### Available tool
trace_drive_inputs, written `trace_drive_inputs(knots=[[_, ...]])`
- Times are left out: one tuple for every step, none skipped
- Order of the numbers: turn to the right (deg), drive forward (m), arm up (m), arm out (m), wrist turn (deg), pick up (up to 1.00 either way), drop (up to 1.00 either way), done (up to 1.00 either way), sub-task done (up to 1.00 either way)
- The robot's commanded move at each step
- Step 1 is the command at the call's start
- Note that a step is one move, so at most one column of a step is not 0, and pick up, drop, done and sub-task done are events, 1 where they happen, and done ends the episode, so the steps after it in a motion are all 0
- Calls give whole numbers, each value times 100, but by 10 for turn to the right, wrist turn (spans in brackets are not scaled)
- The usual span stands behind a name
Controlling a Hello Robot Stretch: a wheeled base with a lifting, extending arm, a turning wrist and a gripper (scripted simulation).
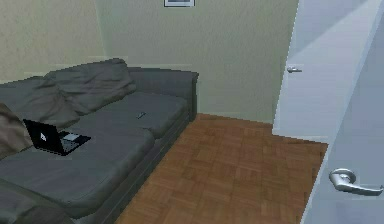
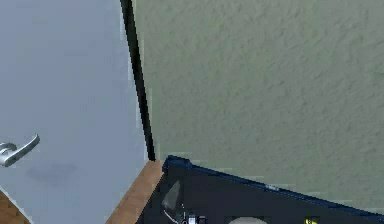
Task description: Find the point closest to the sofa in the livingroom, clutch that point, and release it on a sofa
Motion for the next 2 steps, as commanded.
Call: trace_drive_inputs(knots=[[0,0,10,0,0,0,0,0,0],[0,0,50,0,0,0,0,0,0]])
